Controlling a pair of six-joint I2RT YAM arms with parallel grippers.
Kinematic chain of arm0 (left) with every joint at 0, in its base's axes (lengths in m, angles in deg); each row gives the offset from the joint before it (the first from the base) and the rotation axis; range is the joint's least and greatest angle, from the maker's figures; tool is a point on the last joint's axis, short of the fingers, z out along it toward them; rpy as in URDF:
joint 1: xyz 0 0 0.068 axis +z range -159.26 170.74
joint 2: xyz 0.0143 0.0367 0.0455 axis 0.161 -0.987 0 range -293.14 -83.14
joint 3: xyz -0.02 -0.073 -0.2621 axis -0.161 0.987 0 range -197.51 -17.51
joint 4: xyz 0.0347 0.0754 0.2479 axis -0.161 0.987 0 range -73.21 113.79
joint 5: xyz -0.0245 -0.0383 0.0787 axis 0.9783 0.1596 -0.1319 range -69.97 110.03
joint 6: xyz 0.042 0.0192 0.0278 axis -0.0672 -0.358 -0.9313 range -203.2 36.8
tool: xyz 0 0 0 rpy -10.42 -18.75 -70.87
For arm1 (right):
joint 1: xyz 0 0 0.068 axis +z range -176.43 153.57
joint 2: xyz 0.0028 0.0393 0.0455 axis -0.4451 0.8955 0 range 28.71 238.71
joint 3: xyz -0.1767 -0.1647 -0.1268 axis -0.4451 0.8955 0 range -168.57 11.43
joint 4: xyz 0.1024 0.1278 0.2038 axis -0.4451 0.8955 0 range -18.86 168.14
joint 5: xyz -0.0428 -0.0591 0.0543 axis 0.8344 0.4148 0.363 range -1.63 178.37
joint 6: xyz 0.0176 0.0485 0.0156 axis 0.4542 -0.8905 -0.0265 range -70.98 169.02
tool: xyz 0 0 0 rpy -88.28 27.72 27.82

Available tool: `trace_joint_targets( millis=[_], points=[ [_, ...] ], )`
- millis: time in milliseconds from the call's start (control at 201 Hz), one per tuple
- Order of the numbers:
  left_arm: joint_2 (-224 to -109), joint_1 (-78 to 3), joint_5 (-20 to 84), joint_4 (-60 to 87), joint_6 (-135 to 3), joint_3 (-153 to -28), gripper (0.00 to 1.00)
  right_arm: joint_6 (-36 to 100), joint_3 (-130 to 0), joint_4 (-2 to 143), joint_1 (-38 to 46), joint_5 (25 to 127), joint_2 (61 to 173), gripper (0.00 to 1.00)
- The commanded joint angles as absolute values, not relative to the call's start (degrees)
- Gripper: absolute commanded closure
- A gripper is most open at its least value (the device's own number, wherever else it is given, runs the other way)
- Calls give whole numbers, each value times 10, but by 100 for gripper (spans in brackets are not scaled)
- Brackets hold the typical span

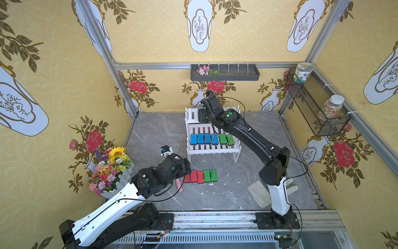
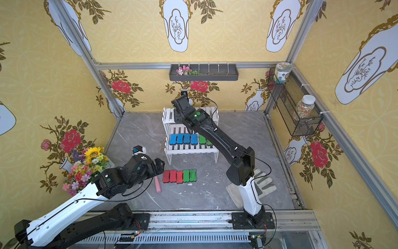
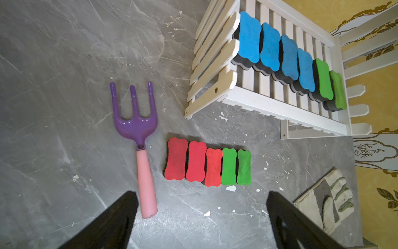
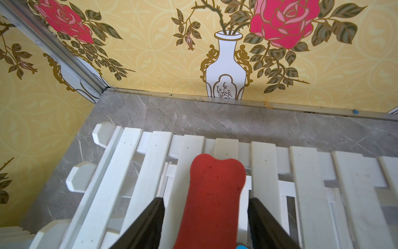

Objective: Remove the whiteboard erasers from the shelf
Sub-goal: Pick up the whiteboard eraser from the shelf, then place the whiteboard eraser at the center of the board.

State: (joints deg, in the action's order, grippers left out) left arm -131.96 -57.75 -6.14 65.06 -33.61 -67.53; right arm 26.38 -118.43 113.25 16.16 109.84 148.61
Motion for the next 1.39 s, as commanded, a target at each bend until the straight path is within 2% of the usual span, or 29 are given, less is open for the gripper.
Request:
trace_joint_targets(
  millis=[0,284,433,657,881,1130,1249,1389],
  points=[
    [-1318,-577,-69,655,-338,-671,0,267,-1204,1157,165,1126,1497,40],
    [-1315,-576,-69,655,-336,-667,0,264,-1209,1159,162,1128,1491,53],
    [-1311,-576,-70,660,-334,-669,0,266,-1195,1138,158,1106,1469,56],
    [-1300,-576,-76,671,-328,-673,0,255,-1126,1090,159,1009,1378,57],
    [-1290,-575,-83,674,-323,-669,0,233,-876,995,197,952,1190,57],
    [-1292,-573,-77,669,-323,-663,0,156,-575,968,321,1044,990,57],
    [-1296,-572,-72,663,-322,-660,0,102,-474,989,385,1130,950,57],
    [-1303,-572,-66,658,-319,-660,1,34,-372,956,399,1164,976,57]
  ],
)
